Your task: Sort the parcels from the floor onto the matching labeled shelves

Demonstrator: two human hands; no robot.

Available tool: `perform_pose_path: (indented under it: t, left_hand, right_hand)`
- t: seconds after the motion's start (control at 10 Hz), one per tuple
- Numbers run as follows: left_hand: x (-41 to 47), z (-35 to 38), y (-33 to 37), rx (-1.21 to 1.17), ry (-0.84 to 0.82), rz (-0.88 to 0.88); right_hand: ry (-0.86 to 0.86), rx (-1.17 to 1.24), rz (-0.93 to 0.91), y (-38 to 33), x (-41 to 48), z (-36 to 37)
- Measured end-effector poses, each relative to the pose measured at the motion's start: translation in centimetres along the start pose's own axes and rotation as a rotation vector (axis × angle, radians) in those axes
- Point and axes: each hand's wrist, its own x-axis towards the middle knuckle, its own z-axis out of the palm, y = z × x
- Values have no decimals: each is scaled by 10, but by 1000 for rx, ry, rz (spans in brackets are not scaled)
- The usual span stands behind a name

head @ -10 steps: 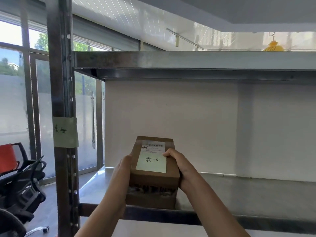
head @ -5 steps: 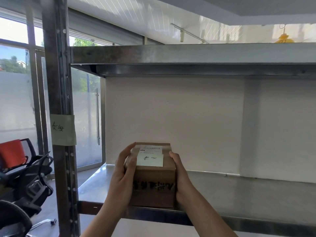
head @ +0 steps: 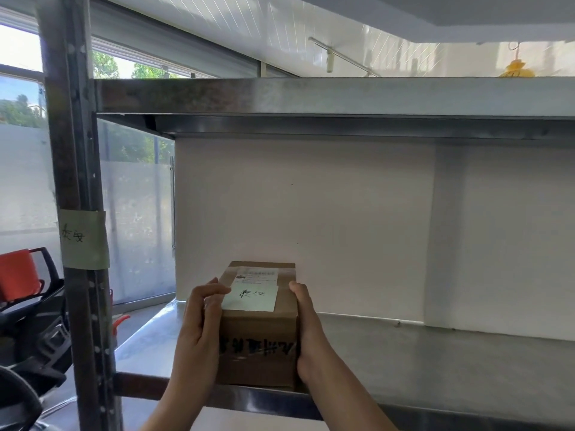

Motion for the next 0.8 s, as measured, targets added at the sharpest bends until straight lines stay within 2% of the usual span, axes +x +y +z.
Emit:
perform_pose_path:
  t: [0.2,0.3,0.5,0.6,0.7,0.8]
  left_hand:
    - [1,-1,-1,7,3,7]
    - [2,-5,6,40,-53,-25]
    - [6,-18,14,234,-187,-83]
    - [5,-20,28,358,-179,-58]
    - [-21,-10,58,430,-141,91]
    - [-54,4,93,418,-191,232]
  right_hand:
    - [2,-28,-35,-2,2,1]
    - [23,-64,-28,-13,-12,4]
    - [136,-306,-120,-44,-70,12]
    - [162,-397,-152,-51,-97,10]
    - [171,-424,-195,-52,-126,5]
    - [201,-374,-220,-48,-147,-2]
